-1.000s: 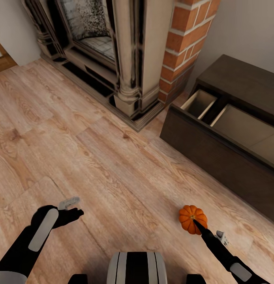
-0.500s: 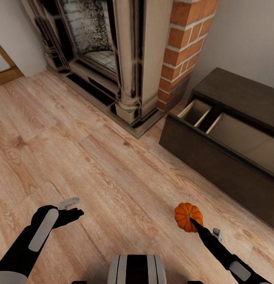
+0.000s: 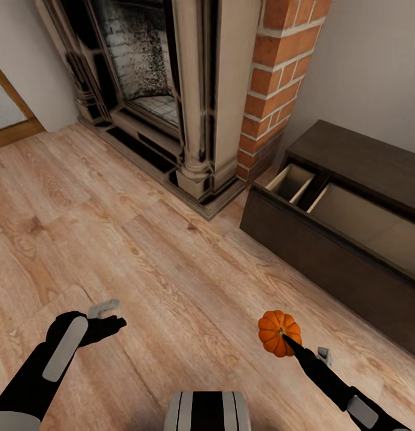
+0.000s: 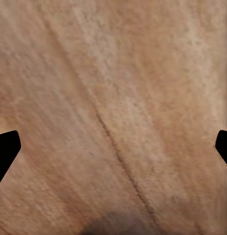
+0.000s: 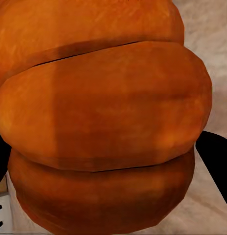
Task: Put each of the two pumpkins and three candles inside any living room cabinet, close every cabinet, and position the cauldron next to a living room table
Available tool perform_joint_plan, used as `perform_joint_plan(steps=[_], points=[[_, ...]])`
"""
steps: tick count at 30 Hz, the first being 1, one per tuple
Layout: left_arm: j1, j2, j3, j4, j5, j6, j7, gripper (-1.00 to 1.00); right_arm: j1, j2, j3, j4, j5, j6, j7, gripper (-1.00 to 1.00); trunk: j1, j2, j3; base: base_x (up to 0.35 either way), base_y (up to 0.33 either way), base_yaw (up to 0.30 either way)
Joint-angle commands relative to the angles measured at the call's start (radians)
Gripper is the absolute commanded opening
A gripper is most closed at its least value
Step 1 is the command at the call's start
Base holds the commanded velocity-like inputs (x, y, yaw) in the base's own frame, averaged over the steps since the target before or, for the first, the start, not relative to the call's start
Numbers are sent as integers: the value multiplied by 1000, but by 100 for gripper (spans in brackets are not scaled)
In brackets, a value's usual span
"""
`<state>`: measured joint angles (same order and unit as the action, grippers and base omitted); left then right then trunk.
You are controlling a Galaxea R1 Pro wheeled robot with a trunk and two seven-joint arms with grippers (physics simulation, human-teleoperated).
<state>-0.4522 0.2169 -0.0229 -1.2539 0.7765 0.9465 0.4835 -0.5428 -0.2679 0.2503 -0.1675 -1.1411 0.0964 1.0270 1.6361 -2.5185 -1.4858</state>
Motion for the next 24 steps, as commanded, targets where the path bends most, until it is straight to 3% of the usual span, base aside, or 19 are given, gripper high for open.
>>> perform_joint_plan(steps=[1,12,19,24], points=[[0,1,-1,-1,10,1,10,100,0,2,5,0,0,11,2,-100,-1,0,3,0,0,0],[0,5,7,-1,9,1,10,100,0,6,5,0,27,12,-3,-100,-6,3,46,0,0,26],[0,6,8,-1,8,1,10,100,0,8,5,0,79,4,-2,-100,-9,4,73,0,0,256],[0,5,8,-1,8,1,10,100,0,9,4,0,89,1,-2,-100,-11,5,92,0,0,288]])
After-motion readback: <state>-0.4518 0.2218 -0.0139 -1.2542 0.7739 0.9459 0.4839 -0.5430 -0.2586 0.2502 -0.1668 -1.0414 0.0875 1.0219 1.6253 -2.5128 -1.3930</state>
